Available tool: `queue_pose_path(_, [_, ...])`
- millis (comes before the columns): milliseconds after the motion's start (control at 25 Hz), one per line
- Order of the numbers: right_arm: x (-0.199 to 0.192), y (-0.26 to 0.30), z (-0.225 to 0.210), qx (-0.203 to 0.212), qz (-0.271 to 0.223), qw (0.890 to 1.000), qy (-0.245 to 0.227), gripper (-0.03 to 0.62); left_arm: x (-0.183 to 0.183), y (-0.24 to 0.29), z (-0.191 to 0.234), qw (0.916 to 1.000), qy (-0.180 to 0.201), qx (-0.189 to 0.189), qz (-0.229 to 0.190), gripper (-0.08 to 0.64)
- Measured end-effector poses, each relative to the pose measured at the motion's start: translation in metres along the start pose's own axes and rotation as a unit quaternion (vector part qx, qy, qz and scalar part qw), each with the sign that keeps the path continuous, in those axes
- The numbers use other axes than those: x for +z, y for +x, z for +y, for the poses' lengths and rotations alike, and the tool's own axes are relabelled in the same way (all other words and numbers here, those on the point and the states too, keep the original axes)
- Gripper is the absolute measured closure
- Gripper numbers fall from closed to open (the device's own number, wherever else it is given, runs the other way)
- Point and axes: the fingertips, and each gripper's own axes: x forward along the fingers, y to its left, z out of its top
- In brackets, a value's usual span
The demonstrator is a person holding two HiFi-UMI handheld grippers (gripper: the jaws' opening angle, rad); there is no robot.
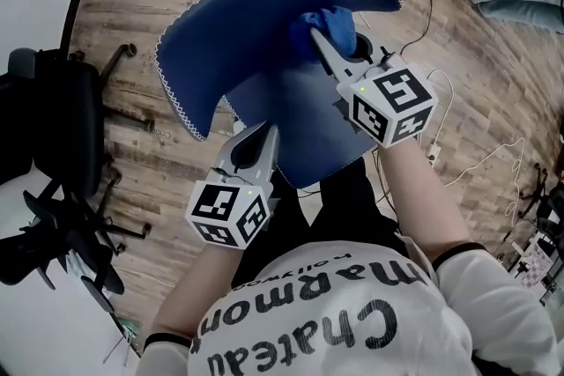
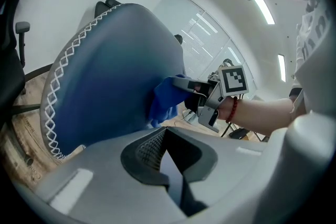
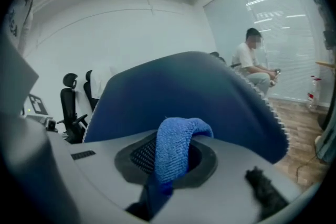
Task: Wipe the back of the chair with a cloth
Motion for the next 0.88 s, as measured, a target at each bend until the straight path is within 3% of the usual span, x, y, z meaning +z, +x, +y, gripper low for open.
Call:
queue_pose_path(160, [-0.013,0.023,0.068,0.1,0.041,0.992,-0.064,0.538,-0.008,-0.005,0.007,0.9999,-0.007,0.007,0.003,0.551])
queue_pose_path(320, [-0.025,0.032,0.138,0.207,0.065,0.969,-0.116,0.538,-0.019,-0.011,0.014,0.9996,-0.022,0.015,0.011,0.551])
queue_pose_path(480, [-0.031,0.03,0.195,0.305,0.072,0.945,-0.099,0.537,-0.025,-0.014,0.028,0.9986,-0.043,0.029,0.013,0.552])
queue_pose_path(560, [-0.032,0.03,0.213,0.332,0.071,0.937,-0.083,0.537,-0.025,-0.014,0.035,0.9981,-0.05,0.034,0.012,0.551])
queue_pose_path(680, [-0.034,0.036,0.208,0.317,0.066,0.944,-0.06,0.537,-0.025,-0.016,0.043,0.998,-0.051,0.035,0.013,0.551])
queue_pose_path(880, [-0.026,0.05,0.134,0.215,0.046,0.975,0.018,0.537,-0.024,-0.01,0.048,0.9977,-0.052,0.041,0.014,0.551])
